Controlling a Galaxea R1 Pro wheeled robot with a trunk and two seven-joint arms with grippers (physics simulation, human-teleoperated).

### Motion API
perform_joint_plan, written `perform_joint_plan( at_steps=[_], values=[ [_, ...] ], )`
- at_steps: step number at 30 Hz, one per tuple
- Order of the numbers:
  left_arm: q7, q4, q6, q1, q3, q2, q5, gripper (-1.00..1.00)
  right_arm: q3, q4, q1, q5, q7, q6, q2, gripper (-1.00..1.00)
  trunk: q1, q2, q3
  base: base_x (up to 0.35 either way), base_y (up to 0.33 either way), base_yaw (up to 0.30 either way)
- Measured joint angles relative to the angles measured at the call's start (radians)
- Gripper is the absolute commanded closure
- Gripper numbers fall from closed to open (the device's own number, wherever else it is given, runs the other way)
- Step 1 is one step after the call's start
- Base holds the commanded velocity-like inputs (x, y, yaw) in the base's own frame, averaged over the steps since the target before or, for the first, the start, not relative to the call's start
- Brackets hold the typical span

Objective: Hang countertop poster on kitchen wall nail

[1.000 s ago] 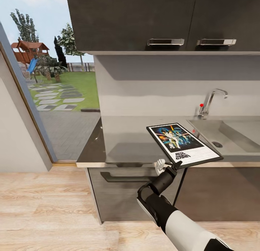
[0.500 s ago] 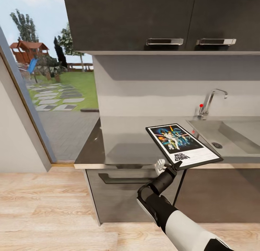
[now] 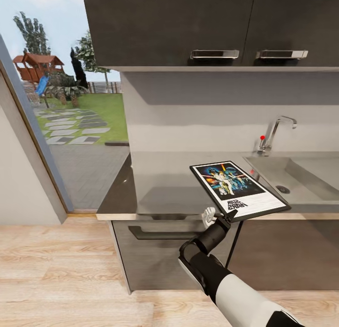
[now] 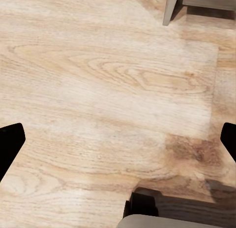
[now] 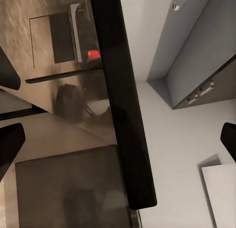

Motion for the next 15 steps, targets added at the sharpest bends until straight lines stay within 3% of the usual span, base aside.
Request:
perform_joint_plan(
  at_steps=[15],
  values=[
    [0.000,0.000,0.000,0.000,0.000,0.000,0.000,-1.00,0.000,0.000,0.000,0.000,0.000,0.000,0.000,-1.00,0.000,0.000,0.000,0.000,0.000,0.000]
  ],
)
